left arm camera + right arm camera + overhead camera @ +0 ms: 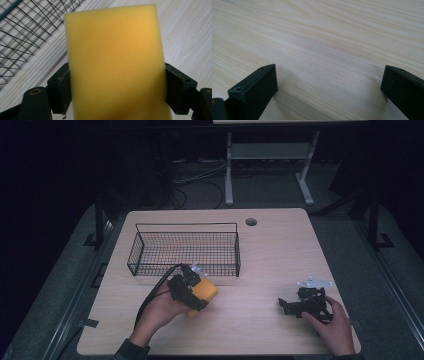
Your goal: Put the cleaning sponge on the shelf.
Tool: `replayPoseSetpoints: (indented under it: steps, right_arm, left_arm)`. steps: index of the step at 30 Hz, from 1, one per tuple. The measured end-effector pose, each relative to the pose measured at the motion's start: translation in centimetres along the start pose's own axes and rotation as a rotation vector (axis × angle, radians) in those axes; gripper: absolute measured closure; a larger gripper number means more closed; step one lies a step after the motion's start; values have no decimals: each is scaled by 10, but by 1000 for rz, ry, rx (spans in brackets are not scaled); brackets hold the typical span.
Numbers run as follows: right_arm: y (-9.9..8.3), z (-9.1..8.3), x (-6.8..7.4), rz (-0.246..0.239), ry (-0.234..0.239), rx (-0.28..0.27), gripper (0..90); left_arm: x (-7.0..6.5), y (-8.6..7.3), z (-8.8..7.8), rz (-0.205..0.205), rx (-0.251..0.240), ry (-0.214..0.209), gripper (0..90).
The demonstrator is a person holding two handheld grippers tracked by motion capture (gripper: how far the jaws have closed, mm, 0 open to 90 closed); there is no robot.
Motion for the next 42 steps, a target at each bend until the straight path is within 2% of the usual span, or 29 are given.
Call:
replayPoseSetpoints:
  steps: [17, 23, 30, 42]
  right_arm:
    - [0, 0, 0, 1, 2, 1, 0]
    - [0, 0, 0, -2, 0, -1, 0]
    - [0, 0, 0, 0, 0, 1, 0]
    - [0, 0, 0, -3, 0, -1, 0]
  left_arm:
    - [15, 26, -13, 6, -22, 5, 214]
    - [25, 37, -16, 6, -24, 21, 214]
    - [44, 48, -20, -5, -34, 44, 214]
    - [73, 54, -16, -35, -35, 85, 215]
Point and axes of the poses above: each handheld gripper's, and its own axes: z roughly forward along the jaws, y roughly out of its top, x roughly to its left, the point moved 8 cm from there along z, roughly forward along the jaws, and after that the axes turned 15 degrees about -x, right-handed, at the moved point
